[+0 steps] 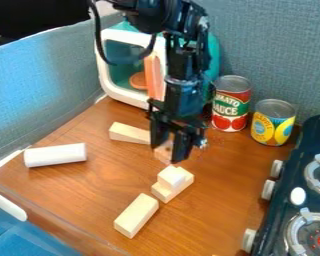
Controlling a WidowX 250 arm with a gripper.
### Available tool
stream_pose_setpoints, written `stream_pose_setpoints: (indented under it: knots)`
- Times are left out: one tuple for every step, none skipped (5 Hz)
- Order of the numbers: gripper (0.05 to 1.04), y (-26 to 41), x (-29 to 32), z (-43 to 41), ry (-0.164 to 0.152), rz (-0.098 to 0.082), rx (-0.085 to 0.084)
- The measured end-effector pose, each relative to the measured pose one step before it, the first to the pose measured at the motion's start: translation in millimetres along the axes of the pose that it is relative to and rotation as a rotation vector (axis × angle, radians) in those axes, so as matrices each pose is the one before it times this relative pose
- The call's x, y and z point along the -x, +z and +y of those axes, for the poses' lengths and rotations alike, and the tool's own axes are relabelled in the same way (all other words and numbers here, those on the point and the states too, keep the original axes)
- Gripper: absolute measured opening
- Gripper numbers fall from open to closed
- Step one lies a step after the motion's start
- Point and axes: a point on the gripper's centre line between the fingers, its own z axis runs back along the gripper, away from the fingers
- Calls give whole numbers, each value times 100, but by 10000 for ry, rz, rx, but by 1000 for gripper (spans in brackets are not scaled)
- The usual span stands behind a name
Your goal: Put the block with a hole on top of the white cubu
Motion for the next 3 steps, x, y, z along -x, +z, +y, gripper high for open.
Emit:
stream_pose_setpoints:
  knots:
    - [583, -600, 610, -212, 20, 327, 5]
    - [583, -1354, 89, -13, 39, 426, 59]
    - [583, -1286, -640, 495, 18, 467, -162]
